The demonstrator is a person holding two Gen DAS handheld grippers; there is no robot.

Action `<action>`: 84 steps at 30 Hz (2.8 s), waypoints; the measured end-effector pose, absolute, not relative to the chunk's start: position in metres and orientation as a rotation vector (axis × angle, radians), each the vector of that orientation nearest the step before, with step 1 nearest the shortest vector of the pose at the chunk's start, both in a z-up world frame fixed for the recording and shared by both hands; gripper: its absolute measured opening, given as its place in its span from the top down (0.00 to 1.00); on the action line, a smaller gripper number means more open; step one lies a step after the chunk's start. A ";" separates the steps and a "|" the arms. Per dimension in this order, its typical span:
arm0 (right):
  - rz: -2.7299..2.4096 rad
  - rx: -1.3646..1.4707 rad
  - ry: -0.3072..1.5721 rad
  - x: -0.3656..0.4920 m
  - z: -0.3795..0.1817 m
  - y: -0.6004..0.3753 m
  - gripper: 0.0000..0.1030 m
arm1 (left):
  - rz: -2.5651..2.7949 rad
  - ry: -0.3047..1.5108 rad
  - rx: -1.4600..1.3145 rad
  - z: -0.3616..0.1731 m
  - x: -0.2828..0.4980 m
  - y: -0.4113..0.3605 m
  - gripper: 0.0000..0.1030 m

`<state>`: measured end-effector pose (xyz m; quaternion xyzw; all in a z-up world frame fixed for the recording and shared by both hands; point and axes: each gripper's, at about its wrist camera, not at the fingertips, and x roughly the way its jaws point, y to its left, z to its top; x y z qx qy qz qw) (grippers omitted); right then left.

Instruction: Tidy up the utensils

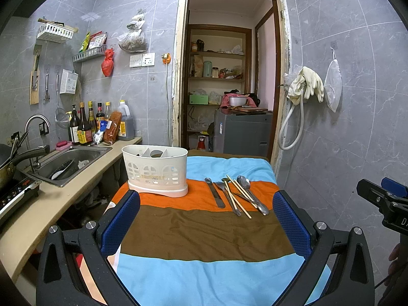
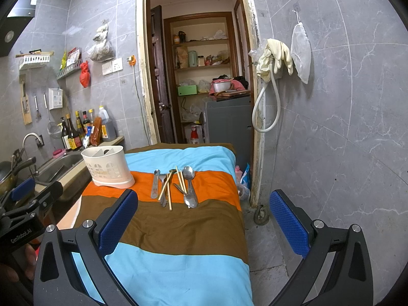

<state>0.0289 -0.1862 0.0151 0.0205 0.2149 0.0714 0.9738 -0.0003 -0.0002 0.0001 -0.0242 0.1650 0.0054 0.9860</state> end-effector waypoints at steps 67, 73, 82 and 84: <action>0.145 0.041 0.437 0.032 0.014 -0.189 0.00 | 0.012 0.332 -0.045 0.000 0.000 0.000 0.01; 0.135 0.047 0.439 0.031 0.015 -0.191 0.00 | 0.013 0.329 -0.041 0.000 0.000 0.000 0.01; 0.109 0.044 0.464 0.035 0.010 -0.192 0.00 | -0.002 0.341 -0.024 0.001 0.005 0.000 0.01; 0.101 0.041 0.467 0.035 0.010 -0.193 0.00 | -0.013 0.346 -0.019 0.000 0.009 0.000 0.01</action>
